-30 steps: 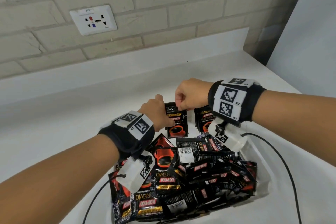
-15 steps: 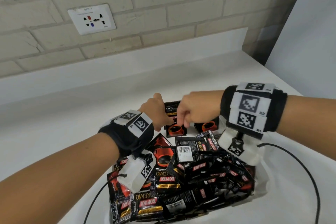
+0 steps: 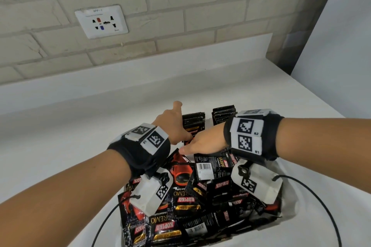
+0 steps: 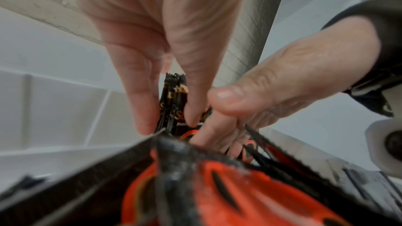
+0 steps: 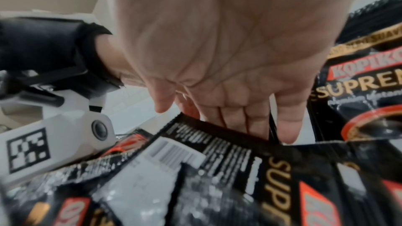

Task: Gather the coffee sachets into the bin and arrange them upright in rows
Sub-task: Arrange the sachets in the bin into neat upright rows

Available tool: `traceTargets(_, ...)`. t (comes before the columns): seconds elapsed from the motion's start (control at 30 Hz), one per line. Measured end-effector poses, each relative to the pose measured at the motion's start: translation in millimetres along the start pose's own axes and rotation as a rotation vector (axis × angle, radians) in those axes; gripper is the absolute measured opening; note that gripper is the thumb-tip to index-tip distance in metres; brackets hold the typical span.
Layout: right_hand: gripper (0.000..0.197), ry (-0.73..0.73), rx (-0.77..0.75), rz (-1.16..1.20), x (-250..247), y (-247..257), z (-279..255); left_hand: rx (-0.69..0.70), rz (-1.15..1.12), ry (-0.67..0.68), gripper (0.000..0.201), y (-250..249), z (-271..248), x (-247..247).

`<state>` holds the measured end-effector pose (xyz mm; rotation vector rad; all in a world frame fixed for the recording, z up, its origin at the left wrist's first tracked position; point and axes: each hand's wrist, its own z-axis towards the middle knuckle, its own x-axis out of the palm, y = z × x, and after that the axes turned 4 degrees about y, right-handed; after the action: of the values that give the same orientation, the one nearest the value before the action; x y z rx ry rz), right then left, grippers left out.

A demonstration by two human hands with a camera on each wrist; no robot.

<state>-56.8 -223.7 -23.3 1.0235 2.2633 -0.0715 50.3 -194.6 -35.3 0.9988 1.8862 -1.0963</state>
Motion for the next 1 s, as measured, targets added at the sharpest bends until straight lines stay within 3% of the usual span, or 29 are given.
traceTargets(0.2, 0.070, -0.019, -0.004, -0.002, 0, 2, -5, 0.022, 0.001, 0.049, 0.058, 0, -2, -3)
traceTargets(0.3, 0.064, -0.029, -0.033, -0.011, -3, 3, -13, 0.014, 0.024, 0.037, 0.060, -1, -3, -6)
traceTargets(0.43, 0.039, -0.079, -0.092, -0.010, -12, -6, -27, -0.016, 0.052, 0.048, 0.068, -2, -5, -12)
traceTargets(0.6, 0.035, -0.136, -0.199, 0.173, -24, -20, -59, -0.033, 0.002, 0.074, 0.071, -3, -13, -26)
traceTargets(0.77, 0.025, -0.354, -0.240, 0.233, -25, -48, -99, 0.011, 0.047, -0.041, 0.059, -3, -39, -67)
traceTargets(0.83, 0.023, -0.335, -0.182, 0.178, -10, -60, -104, 0.052, -0.005, -0.096, 0.049, 1, -56, -79)
traceTargets(0.87, 0.027, -0.289, -0.139, 0.135, -1, -65, -103, 0.078, -0.057, -0.105, 0.044, 4, -65, -82)
traceTargets(1.0, 0.078, -0.107, -0.047, 0.103, 31, -73, -94, 0.178, -0.222, -0.061, 0.049, 14, -101, -72)
